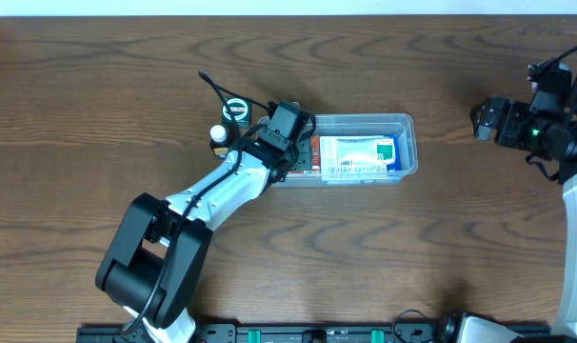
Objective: Pack container
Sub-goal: 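Lower the red sachet into the container and open left gripper, then move left gripper to the green Zam-Buk box and grasp it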
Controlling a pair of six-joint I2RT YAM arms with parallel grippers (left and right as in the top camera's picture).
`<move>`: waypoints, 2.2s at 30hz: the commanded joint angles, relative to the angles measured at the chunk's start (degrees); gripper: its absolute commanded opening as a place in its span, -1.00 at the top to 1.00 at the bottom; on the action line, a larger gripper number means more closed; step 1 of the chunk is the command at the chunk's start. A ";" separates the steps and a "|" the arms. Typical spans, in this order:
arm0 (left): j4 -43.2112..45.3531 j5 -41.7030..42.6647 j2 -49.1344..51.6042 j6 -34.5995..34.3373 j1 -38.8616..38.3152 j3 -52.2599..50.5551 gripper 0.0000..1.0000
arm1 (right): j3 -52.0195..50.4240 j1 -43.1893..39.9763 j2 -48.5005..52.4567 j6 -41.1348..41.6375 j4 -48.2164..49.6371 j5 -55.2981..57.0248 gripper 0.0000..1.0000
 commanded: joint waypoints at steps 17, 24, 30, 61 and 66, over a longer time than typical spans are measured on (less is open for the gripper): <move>1.51 7.98 -7.56 6.84 0.07 3.41 -0.36 | 0.76 -0.31 -0.04 0.37 -0.09 0.13 -0.98; 0.59 12.20 -18.01 6.84 0.24 3.80 -0.37 | 0.76 -0.31 -0.04 0.37 -0.07 0.13 -0.98; -6.36 12.20 -23.85 8.72 6.62 6.36 -0.38 | 0.76 -0.31 -0.04 0.37 -0.07 0.13 -0.98; -35.10 -1.60 17.90 25.90 23.71 41.20 -0.96 | 0.76 -0.31 -0.04 0.37 -0.09 0.13 -0.99; -33.16 -1.57 21.42 25.97 23.43 41.20 -0.96 | 0.76 -0.31 -0.04 0.37 -0.07 0.13 -0.99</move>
